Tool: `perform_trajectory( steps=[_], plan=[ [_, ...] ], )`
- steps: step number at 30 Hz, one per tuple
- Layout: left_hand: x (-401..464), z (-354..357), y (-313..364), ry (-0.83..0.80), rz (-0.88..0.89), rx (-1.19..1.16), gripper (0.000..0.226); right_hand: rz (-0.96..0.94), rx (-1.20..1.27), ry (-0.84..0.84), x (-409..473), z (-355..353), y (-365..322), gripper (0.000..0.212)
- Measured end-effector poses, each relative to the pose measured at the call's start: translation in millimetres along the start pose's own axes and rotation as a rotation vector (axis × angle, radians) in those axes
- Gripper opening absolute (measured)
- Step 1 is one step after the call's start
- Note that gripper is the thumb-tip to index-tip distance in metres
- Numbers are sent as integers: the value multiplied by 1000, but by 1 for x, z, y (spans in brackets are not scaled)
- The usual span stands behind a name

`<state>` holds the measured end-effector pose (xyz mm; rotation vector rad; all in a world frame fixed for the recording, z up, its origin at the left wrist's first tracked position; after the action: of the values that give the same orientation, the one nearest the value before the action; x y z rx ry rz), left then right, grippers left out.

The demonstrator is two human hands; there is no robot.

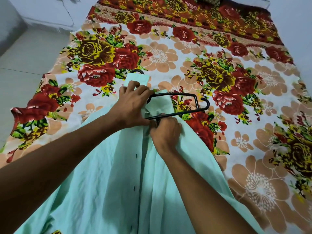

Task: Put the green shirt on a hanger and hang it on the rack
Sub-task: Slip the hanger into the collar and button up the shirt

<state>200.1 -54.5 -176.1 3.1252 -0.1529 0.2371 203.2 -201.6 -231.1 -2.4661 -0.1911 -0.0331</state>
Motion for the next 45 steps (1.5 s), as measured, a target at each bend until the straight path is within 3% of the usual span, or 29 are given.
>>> perform_trajectory(
  steps=[9, 14, 17, 20, 24, 27, 30, 32, 34, 39, 42, 45],
  plan=[
    [-4, -5, -8, 21, -19, -35, 94, 576, 988, -22, 16, -34, 46, 14],
    [-7, 3, -8, -17, 21, 18, 94, 679, 1159, 118, 21, -74, 72, 18],
    [-11, 9, -7, -64, 45, 31, 95, 647, 1109, 294, 27, -100, 80, 24],
    [-15, 19, -6, -113, 74, 42, 99, 433, 915, 335, 30, -116, 67, 28],
    [-14, 27, 7, -121, 135, 75, 100, 99, 706, 101, 29, -99, 20, 23],
    [-11, 31, 15, -116, 164, 100, 92, -24, 556, -76, 29, -63, -13, 39],
    [-7, 33, 13, -113, 114, 98, 78, 89, 592, -276, 32, -30, -22, 20],
    [-10, 32, 10, -109, 32, 53, 86, 188, 601, -357, 33, -14, -17, 41],
    [-20, 28, 12, -62, -52, -27, 89, 157, 552, -370, 26, -19, -13, 54],
    [-96, 13, 41, 171, -236, -304, 52, -168, 360, -209, -34, -49, -13, 38],
    [-159, 8, 65, 136, -338, -438, 26, -311, 313, -264, -101, -41, -12, 31],
    [-212, 3, 90, 71, -399, -478, 15, -378, 273, -243, -168, -41, -7, 30]
  ],
)
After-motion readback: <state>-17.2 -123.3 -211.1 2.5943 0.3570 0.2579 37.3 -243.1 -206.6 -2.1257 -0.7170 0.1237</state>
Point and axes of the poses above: each hand's wrist, its own x-axis towards the middle knuckle, its own z-axis out of the palm, y = z × x, the point moved 4 cm from there along x, towards the middle knuckle, and after that the axes turned 14 degrees about x, right-handed, at the moved point
